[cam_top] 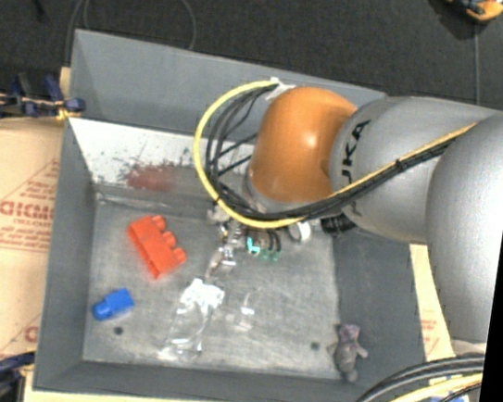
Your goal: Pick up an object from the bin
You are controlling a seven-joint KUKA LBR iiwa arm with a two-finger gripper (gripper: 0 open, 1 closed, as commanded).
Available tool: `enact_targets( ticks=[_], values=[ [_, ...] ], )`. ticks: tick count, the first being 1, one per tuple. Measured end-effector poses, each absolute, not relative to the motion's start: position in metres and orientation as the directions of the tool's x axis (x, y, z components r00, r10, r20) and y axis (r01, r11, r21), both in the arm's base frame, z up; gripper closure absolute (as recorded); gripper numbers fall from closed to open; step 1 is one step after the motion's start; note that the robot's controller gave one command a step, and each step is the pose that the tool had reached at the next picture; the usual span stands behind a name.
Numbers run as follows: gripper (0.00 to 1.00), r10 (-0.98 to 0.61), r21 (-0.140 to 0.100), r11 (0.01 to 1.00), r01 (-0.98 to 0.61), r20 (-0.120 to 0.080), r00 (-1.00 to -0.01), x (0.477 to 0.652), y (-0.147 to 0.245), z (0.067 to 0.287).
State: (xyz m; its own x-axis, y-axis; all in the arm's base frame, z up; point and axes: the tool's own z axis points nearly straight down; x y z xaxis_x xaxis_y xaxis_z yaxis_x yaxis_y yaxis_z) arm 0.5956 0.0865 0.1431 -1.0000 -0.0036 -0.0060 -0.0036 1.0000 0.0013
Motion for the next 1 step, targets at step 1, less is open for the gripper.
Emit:
enact_targets(
  ticks=[1],
  values=[
    [0.00,-0.113,0.001,0.994,-0.113,-0.010,-0.994,0.5893,0.0862,0.1322]
  ],
)
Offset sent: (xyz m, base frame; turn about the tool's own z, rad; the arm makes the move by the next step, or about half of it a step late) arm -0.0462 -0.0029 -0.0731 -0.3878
